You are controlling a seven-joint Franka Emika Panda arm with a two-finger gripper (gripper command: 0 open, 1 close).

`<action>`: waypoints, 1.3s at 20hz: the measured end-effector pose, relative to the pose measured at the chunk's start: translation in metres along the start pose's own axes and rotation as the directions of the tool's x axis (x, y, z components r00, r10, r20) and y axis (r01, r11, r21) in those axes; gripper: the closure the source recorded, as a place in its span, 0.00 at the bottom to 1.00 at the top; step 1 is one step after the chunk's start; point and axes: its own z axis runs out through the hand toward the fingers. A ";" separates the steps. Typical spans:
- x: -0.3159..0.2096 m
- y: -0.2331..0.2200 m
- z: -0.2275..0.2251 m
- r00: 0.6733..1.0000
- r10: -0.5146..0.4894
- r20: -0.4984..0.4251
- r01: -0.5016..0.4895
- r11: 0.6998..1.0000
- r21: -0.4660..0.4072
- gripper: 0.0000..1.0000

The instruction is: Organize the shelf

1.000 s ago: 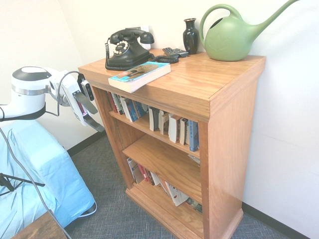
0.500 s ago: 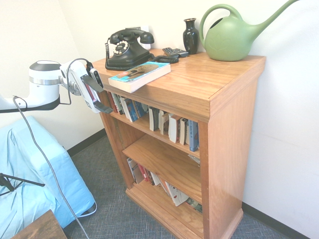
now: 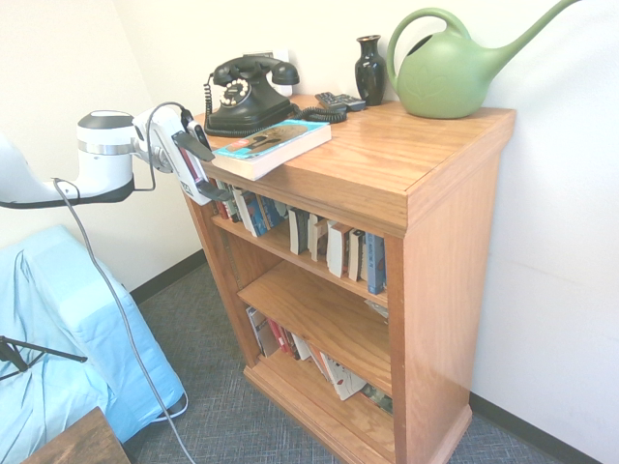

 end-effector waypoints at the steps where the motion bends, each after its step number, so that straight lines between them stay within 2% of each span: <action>1: 0.004 -0.002 0.002 1.000 0.005 0.002 -0.005 1.000 -0.002 0.00; 10: 0.032 -0.008 -0.006 1.000 -0.005 0.009 0.005 1.000 0.016 0.00; 16: 0.036 -0.018 -0.005 0.996 -0.089 0.018 0.089 0.996 0.018 0.00; 22: 0.045 -0.015 -0.004 0.994 -0.112 0.017 0.111 0.994 0.020 0.00; 23: 0.045 -0.016 -0.002 0.993 -0.113 0.018 0.113 0.993 0.018 1.00; 26: 0.047 -0.018 0.005 0.993 -0.118 0.020 0.118 0.993 0.008 1.00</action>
